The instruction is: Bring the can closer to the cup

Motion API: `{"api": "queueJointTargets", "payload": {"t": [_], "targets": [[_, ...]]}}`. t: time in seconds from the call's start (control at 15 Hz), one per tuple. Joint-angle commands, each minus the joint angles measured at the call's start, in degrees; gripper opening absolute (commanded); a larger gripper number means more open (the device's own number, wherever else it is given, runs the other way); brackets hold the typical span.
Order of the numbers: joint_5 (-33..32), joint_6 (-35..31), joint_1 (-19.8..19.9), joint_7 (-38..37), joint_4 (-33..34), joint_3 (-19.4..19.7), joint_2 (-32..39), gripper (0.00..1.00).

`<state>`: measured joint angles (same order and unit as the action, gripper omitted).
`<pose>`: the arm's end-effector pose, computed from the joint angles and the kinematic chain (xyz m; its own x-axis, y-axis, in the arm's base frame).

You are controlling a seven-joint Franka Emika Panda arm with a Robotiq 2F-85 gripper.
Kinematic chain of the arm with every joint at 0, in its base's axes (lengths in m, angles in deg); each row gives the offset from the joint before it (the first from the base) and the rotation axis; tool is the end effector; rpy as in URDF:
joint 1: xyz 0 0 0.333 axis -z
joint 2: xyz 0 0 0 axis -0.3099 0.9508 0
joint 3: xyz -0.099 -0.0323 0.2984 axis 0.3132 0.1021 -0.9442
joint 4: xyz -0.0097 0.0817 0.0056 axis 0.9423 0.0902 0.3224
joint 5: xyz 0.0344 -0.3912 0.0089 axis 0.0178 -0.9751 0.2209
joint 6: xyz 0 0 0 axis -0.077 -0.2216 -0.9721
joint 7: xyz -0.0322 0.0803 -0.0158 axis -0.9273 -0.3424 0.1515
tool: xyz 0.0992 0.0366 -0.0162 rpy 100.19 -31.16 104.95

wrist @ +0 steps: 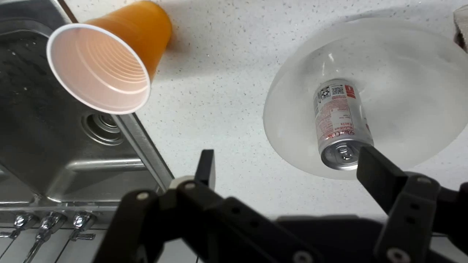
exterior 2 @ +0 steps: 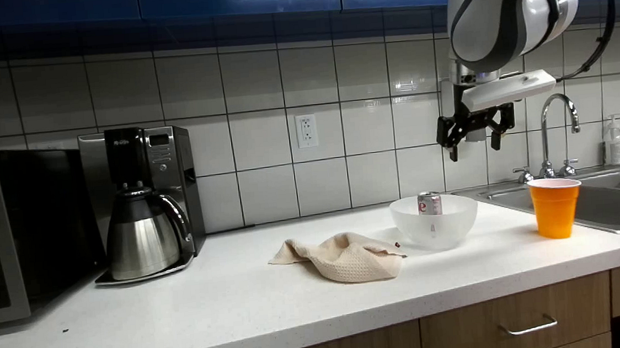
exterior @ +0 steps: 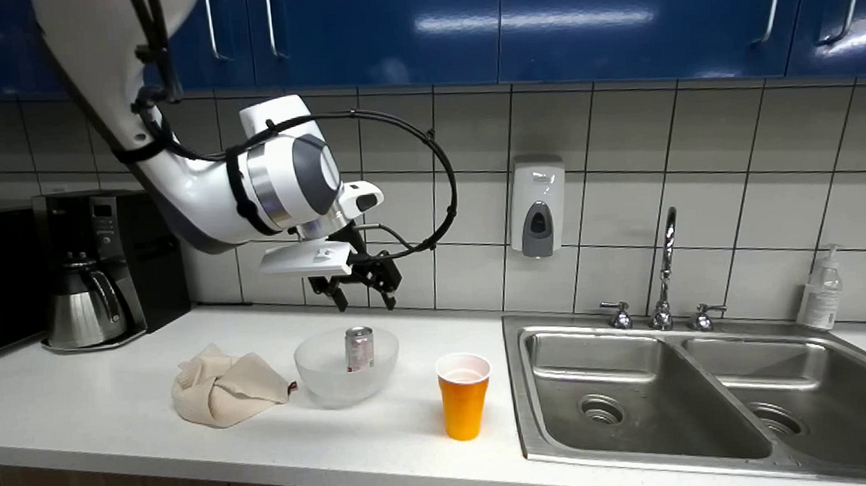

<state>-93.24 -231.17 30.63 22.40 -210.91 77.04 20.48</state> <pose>0.5118 -0.0811 0.3373 0.9189 -0.0749 0.3872 -0.1531 -0.9726 0.1752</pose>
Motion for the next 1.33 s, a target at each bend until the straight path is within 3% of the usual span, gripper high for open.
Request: {"api": "queueJointTargets", "payload": {"t": [0.0, 0.47, 0.93, 1.0, 1.27], "targets": [[-4.5, 0.8, -1.6, -7.1, 5.5, -0.4, 6.7, 1.00], [-8.3, 1.4, -7.3, -16.8, 13.1, 1.7, 18.3, 1.00], [-8.2, 3.3, -12.3, -20.4, 20.9, 5.5, 26.1, 1.00], [-4.0, 2.7, -16.7, -17.7, 21.3, 9.9, 26.8, 1.00], [-0.8, 2.8, -21.5, -17.4, 23.0, 14.9, 28.9, 1.00]]}}
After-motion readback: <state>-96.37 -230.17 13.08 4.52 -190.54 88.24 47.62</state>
